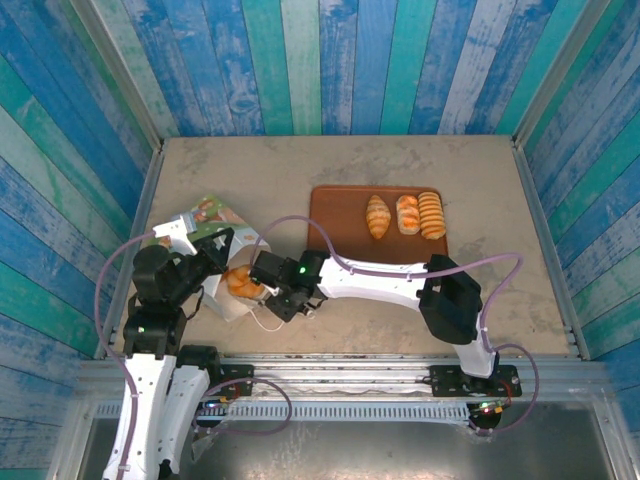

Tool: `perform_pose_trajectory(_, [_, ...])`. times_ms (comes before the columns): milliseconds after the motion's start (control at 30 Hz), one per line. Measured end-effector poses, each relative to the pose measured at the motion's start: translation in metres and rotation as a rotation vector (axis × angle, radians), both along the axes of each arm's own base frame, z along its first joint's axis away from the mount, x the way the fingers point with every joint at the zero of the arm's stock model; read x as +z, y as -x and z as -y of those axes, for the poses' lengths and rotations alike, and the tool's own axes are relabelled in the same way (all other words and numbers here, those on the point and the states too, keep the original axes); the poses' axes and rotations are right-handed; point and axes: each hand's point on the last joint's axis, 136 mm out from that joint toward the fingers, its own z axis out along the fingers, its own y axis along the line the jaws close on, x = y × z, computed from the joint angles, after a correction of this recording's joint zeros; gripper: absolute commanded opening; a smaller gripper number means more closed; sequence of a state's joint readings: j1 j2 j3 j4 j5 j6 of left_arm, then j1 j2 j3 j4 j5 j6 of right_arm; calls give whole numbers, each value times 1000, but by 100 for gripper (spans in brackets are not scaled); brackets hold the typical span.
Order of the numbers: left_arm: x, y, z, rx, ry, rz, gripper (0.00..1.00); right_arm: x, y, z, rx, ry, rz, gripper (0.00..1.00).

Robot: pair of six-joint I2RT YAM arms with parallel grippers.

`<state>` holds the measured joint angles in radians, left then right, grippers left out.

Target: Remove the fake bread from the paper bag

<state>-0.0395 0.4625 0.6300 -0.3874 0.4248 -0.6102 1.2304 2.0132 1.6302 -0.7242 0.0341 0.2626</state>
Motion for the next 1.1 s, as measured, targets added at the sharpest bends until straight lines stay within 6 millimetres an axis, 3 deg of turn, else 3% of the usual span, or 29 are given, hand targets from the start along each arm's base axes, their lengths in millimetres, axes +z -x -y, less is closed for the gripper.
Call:
perform_pose_trajectory(200, [0, 0, 0, 0, 1, -1, 0, 20, 8, -3, 20, -32, 11, 40])
perform_pose_trajectory(333, [0, 0, 0, 1, 5, -3, 0, 42, 20, 25, 5, -64, 19, 40])
perform_pose_trajectory(533, [1, -1, -2, 13, 5, 2, 0, 78, 38, 94, -83, -144, 35, 40])
perform_pose_trajectory(733, [6, -3, -8, 55, 1, 27, 0, 75, 42, 175, -266, -133, 74, 40])
perform_pose_trajectory(1100, [11, 2, -11, 58, -46, 72, 0, 69, 0, 313, -818, -140, 93, 42])
